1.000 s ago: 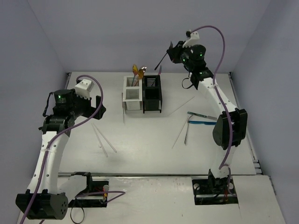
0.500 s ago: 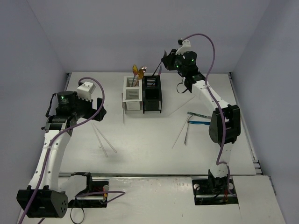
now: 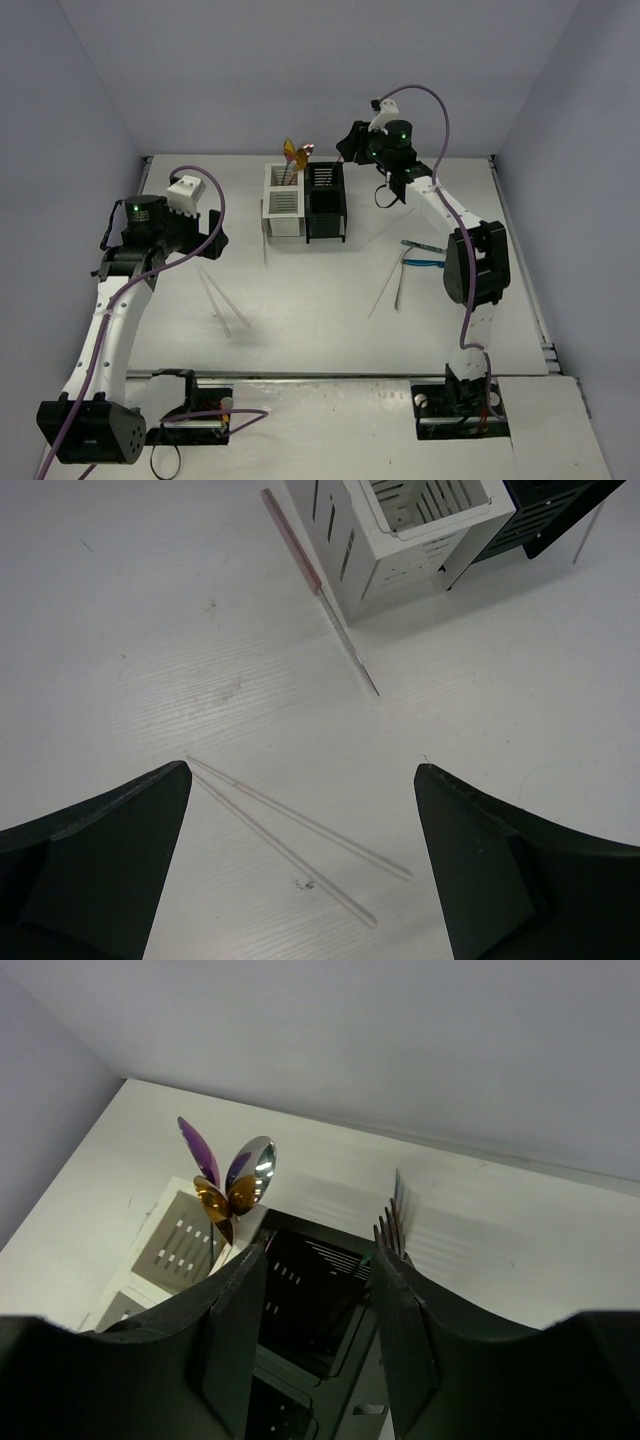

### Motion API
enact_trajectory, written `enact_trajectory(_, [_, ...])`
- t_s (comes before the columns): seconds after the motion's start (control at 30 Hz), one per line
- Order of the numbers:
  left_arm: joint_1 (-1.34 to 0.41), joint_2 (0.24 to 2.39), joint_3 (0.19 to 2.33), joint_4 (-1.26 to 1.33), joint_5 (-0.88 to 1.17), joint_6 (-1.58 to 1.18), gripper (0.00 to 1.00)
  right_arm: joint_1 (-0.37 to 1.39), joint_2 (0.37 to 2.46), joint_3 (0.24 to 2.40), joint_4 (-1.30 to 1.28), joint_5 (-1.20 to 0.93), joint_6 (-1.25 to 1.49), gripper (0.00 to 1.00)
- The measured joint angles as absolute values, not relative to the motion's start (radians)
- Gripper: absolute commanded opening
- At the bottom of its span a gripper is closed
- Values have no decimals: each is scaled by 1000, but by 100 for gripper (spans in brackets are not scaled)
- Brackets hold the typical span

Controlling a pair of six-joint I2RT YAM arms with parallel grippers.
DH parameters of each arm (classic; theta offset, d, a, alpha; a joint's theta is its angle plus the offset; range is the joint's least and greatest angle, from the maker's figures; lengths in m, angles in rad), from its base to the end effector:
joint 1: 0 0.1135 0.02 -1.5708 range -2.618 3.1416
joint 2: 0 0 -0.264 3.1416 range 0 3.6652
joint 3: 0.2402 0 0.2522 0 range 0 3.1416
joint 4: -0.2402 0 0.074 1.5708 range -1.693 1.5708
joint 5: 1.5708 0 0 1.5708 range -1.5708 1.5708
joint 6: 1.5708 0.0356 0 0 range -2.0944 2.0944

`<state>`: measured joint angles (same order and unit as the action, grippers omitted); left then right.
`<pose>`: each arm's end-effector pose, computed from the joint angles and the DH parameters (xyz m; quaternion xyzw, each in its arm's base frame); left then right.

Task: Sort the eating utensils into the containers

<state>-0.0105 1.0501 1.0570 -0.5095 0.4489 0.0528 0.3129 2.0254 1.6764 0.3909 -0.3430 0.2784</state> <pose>0.2260 -0.0178 0.3531 0.1398 0.8351 -0.1810 0.5002 0.4664 0.1635 0.3278 -0.1349 0.6798 0.3202 0.6459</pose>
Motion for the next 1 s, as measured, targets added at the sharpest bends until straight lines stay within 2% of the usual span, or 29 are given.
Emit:
enact_trajectory(0.27, [-10,1051,1051,-506,443,53,93,323,1964,1689,215,-345,255,34])
enact_trajectory(0.4, [-10,1050,1050,-487,437,53,93,322,1754,1565,87,-326,203,32])
enact_trajectory(0.5, [-10,1047,1050,-475,428,53,93,313,1557,1423,7,-302,151,34])
enact_trajectory(0.63, [-10,1033,1040,-463,419,56,93,288,1381,1259,-113,-246,125,29])
enact_trajectory(0.83, [-10,1007,1005,-459,412,71,93,276,1397,1189,-327,-181,161,16])
enact_trajectory(0.93, [-10,1008,1000,-459,410,71,93,276,1434,1175,-397,-181,184,15])
enact_trajectory(1.0, [-10,1008,1000,-458,410,72,93,276,1472,1174,-432,-181,194,18])
